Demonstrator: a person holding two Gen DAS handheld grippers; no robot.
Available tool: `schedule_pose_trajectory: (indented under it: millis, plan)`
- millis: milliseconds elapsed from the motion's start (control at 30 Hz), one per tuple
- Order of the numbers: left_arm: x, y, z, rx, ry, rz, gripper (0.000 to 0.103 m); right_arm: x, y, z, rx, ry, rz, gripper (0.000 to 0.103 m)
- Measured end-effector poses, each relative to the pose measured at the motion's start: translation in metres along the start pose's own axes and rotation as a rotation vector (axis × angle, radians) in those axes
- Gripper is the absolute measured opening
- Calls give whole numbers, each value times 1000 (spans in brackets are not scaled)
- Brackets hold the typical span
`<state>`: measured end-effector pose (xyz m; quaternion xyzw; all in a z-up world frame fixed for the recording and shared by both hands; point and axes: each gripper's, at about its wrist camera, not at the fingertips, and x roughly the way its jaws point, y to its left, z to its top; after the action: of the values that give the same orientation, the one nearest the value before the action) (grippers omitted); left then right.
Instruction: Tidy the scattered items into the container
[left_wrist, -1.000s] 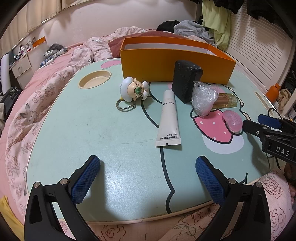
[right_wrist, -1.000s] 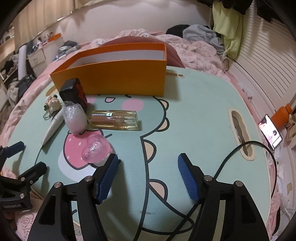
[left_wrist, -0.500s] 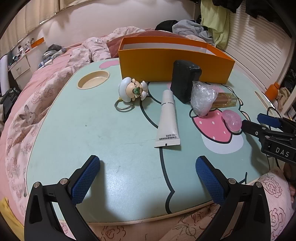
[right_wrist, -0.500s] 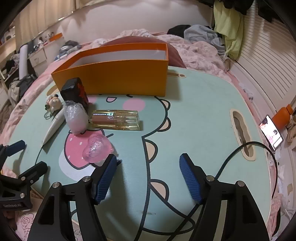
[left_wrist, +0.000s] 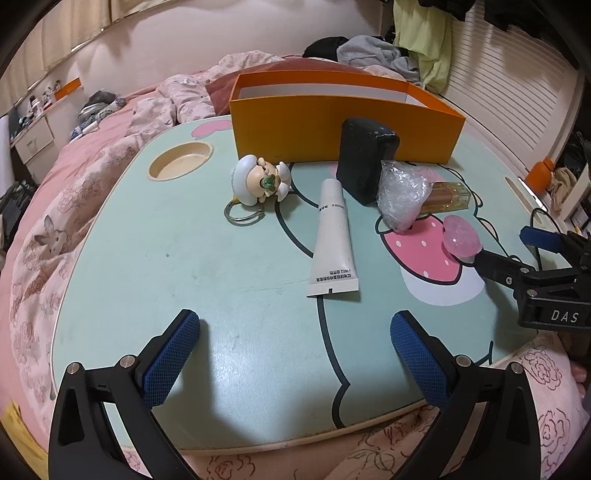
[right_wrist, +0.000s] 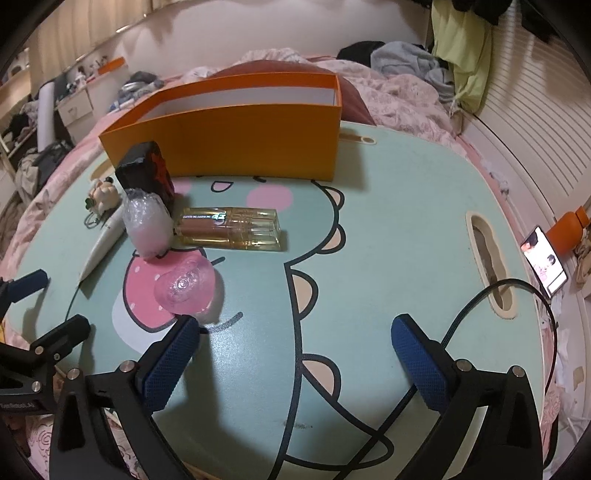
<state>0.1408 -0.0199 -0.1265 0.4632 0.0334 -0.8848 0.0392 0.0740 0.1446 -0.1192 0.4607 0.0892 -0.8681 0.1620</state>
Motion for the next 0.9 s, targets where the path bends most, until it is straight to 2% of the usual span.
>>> schedule_pose_trajectory:
  millis: [67, 133, 167, 267, 333, 367, 400, 433, 467, 500, 533, 567, 633, 667, 733, 800, 900]
  plan:
    - [-6, 1, 5, 4, -9, -23, 103, -1, 0, 0, 0, -2, 1, 103]
    - [-24, -2, 16, 31, -80, -12, 103, -1, 0, -1, 0, -3, 1, 103]
    - [-40, -5, 28, 68, -143, -1, 103, -1, 0, 0, 1, -2, 2, 103]
    - [-68, -16, 71, 141, -253, 35, 103, -1, 0, 0, 2, -2, 3, 103]
    - [-77, -20, 113, 150, -274, -2, 103, -1, -1, -1, 1, -4, 5, 103]
    - [-77, -25, 137, 150, -268, -65, 102, -1, -1, -1, 1, -4, 6, 103]
    - [-73, -32, 157, 160, -244, -134, 101, -1, -2, -1, 0, -4, 6, 103]
    - [-64, -39, 177, 170, -209, -186, 95, -1, -2, -1, 0, -4, 6, 103]
    - [-47, -48, 201, 172, -145, -207, 85, -1, -3, -1, 0, -5, 6, 103]
    - [-33, -53, 214, 161, -101, -201, 79, -1, -3, -1, 0, -5, 7, 103]
    - [-15, -58, 227, 139, -37, -199, 66, -1, -4, -1, 0, -6, 8, 103]
    - [7, -63, 238, 115, 37, -225, 60, -1, -4, -1, 0, -6, 9, 103]
    - [50, -74, 249, 61, 171, -307, 60, -1, -4, -1, 0, -7, 9, 103]
    - [66, -77, 250, 38, 220, -324, 60, -1, -4, -1, -1, -8, 11, 103]
    - [107, -90, 246, 3, 333, -307, 60, -1, -5, -1, -2, -10, 16, 103]
    - [126, -100, 239, 2, 371, -269, 60, -2, -6, -2, -2, -11, 18, 103]
    - [140, -108, 239, -33, 368, -313, 59, -2, -7, -2, -1, -12, 21, 103]
